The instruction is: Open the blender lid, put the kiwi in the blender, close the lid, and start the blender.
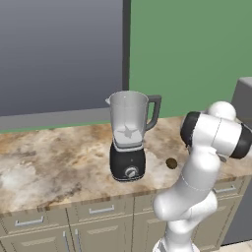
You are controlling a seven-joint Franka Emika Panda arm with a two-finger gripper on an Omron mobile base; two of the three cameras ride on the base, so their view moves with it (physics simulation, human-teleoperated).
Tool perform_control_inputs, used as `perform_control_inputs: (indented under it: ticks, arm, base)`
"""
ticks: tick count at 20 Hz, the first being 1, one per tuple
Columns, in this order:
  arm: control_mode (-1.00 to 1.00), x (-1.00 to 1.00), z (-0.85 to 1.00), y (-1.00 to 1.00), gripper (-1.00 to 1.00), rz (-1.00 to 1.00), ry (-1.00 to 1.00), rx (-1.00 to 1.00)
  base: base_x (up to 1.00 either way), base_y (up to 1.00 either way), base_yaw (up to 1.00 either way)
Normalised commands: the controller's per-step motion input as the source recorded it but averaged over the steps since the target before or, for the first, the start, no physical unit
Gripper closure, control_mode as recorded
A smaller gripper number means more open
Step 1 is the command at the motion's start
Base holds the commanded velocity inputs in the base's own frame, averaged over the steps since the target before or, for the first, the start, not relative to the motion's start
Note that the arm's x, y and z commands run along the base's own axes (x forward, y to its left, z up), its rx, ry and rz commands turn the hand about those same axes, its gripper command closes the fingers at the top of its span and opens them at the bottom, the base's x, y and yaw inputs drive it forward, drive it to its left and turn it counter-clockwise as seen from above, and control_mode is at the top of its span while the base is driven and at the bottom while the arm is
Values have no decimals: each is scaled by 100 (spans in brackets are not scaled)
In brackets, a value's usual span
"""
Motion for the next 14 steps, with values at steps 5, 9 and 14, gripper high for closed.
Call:
perform_control_inputs:
  ticks: [5, 9, 14]
  arm:
    - [-100, -8, 8, 0, -100, 0, 0, 0]
    - [-100, -21, 52, 0, -100, 0, 0, 0]
    - [-100, -21, 65, 7, -100, 0, -3, 0]
  base:
    - [0, 0, 0]
    - [0, 0, 0]
    - [0, 0, 0]
